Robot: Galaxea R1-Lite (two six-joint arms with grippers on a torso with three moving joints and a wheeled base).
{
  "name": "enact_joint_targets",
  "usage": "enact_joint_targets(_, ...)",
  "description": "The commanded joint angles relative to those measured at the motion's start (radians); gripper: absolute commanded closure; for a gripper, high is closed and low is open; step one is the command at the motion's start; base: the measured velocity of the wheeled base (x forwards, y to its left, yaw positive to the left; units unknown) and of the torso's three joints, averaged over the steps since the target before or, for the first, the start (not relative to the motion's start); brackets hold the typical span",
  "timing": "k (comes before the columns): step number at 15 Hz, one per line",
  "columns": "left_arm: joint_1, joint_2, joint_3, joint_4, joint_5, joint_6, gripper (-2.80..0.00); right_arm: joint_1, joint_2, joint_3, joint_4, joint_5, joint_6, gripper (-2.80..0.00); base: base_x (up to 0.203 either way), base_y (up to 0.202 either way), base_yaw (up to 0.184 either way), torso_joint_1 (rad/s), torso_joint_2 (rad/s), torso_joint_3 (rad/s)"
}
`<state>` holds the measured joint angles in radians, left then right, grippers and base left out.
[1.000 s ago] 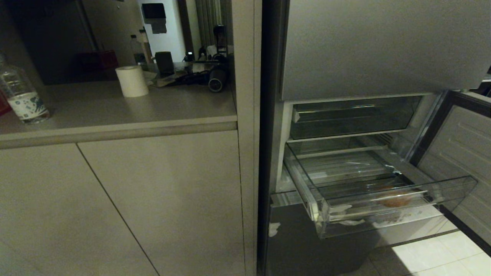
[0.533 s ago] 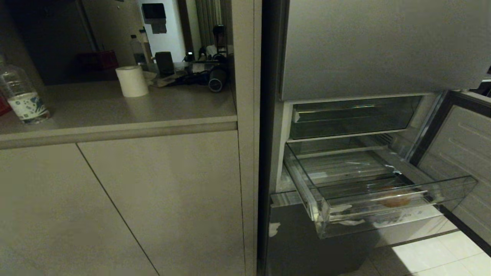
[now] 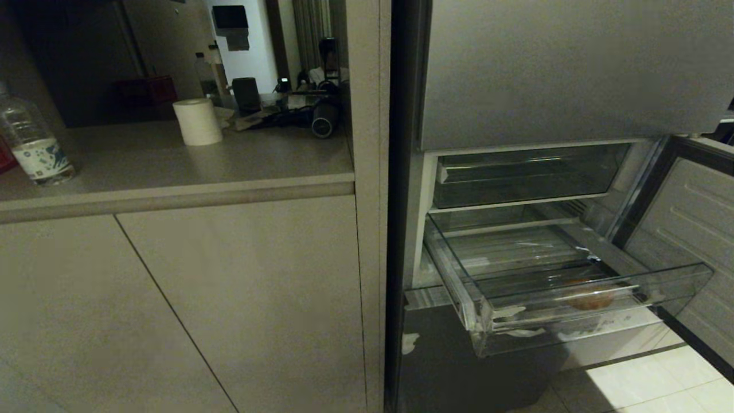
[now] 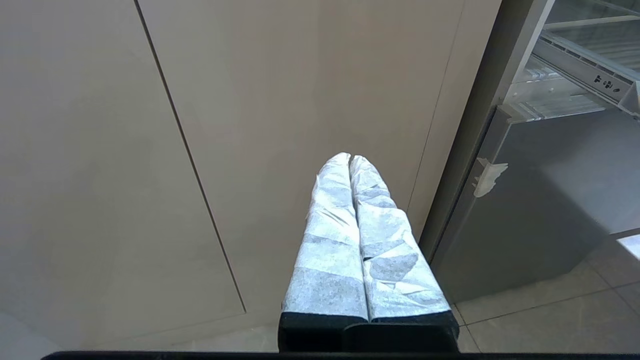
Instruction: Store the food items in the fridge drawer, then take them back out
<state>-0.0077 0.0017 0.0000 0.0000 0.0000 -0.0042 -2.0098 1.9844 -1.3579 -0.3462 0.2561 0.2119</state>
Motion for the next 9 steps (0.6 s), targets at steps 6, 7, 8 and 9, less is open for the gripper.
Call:
enact_joint_targets(6, 0.0, 0.001, 0.0, 0.0, 0.0, 0.0, 0.0, -0.063, 0.356, -0.184, -0.01, 0.019, -0.088, 0.0, 0.0, 0.0, 0.0, 0.0, 0.0, 0.0)
enact_joint_targets(7, 0.0, 0.001, 0.0, 0.0, 0.0, 0.0, 0.0, -0.063, 0.36, -0.183, -0.01, 0.022, -0.088, 0.0, 0.0, 0.0, 0.0, 0.0, 0.0, 0.0)
enact_joint_targets(8, 0.0, 0.001, 0.0, 0.0, 0.0, 0.0, 0.0, -0.063, 0.362, -0.181, -0.01, 0.027, -0.088, 0.0, 0.0, 0.0, 0.0, 0.0, 0.0, 0.0)
enact_joint_targets(9, 0.0, 0.001, 0.0, 0.0, 0.0, 0.0, 0.0, -0.063, 0.369, -0.178, -0.008, 0.045, -0.089, 0.0, 0.0, 0.0, 0.0, 0.0, 0.0, 0.0)
